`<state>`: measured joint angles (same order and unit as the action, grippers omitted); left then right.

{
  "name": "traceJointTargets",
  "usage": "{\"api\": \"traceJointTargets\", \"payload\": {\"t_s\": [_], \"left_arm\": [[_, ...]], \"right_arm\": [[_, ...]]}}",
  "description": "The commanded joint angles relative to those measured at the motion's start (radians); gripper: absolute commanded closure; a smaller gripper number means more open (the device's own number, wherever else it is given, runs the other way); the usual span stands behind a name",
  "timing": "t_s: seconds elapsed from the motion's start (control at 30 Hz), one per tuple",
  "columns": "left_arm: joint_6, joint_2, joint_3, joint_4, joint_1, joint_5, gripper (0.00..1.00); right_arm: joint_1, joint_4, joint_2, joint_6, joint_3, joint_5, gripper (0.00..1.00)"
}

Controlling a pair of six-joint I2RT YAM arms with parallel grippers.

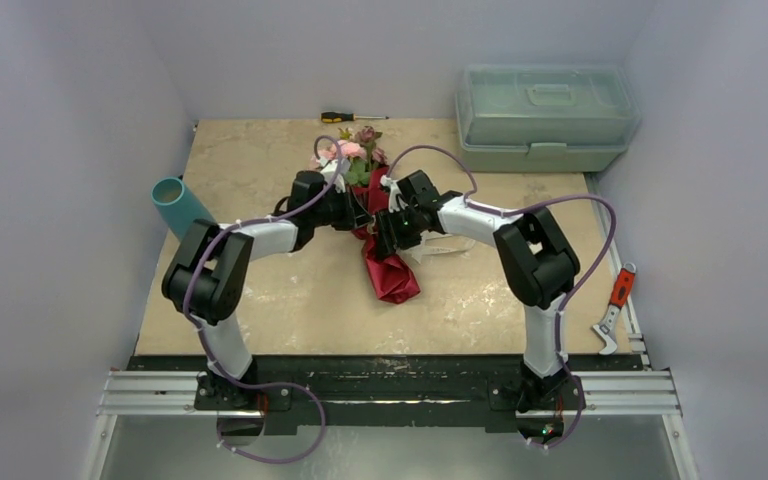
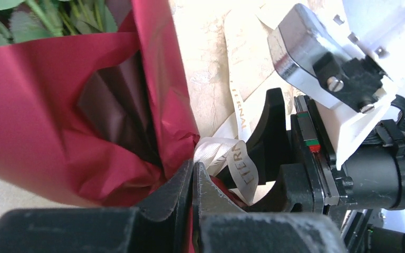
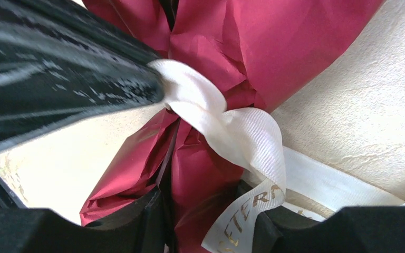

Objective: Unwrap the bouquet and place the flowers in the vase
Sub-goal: Untie the ribbon from the wrapping paper.

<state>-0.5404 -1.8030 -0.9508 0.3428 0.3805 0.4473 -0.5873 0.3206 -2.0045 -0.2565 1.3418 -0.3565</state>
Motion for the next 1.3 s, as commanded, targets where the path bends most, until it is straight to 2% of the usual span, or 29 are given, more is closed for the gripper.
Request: {"api": "traceJointTargets", "payload": {"t_s": [0.0, 0.2, 0.37, 0.47, 0.57, 0.6, 0.67, 0.7, 0.77, 0.97, 1.13, 1.27], "left_arm": [[-0.059, 0.025, -0.014, 0.099, -0.052, 0.103, 1.0], [-0.109, 0.07, -0.052, 0.129, -0.084, 0.258, 1.0], [-0.128, 0.096, -0.049, 0.141, -0.105, 0.305, 1.0], [-0.089, 0.105, -0.044, 0.106, -0.113, 0.319, 1.0], [0.027, 0.124, -0.029, 0.049, -0.114, 0.299, 1.0], [0.079, 0.129, -0.018, 0.038, -0.115, 0.292, 0.92], [0.176, 0.133, 0.0, 0.021, -0.115, 0.3, 0.58], [0.242, 0.136, 0.006, 0.005, -0.115, 0.298, 0.51], [0.362, 0.134, 0.017, 0.0, -0.115, 0.296, 0.47], [0.703, 0.076, -0.012, -0.05, -0.11, 0.34, 0.5], [0.881, 0.034, -0.039, -0.125, -0.069, 0.376, 0.59], [0.933, 0.011, -0.045, -0.116, -0.023, 0.361, 0.61]], "right_arm": [[0.011, 0.055, -0.039, 0.064, -0.013, 0.073, 0.52], [0.032, 0.09, -0.06, 0.09, -0.032, 0.096, 0.58], [0.052, 0.11, -0.079, 0.103, -0.024, 0.087, 0.65], [0.06, 0.115, -0.082, 0.106, -0.021, 0.059, 0.67], [0.058, 0.105, -0.072, 0.114, -0.023, 0.015, 0.67], [0.058, 0.104, -0.071, 0.114, -0.023, 0.005, 0.66], [0.06, 0.105, -0.072, 0.115, -0.018, -0.012, 0.66], [0.059, 0.105, -0.073, 0.115, -0.017, -0.014, 0.66], [0.06, 0.104, -0.072, 0.115, -0.017, -0.022, 0.66], [0.061, 0.109, -0.076, 0.116, -0.014, -0.039, 0.65], [0.06, 0.123, -0.086, 0.124, -0.001, -0.047, 0.64], [0.061, 0.132, -0.086, 0.133, 0.003, -0.047, 0.64]]}}
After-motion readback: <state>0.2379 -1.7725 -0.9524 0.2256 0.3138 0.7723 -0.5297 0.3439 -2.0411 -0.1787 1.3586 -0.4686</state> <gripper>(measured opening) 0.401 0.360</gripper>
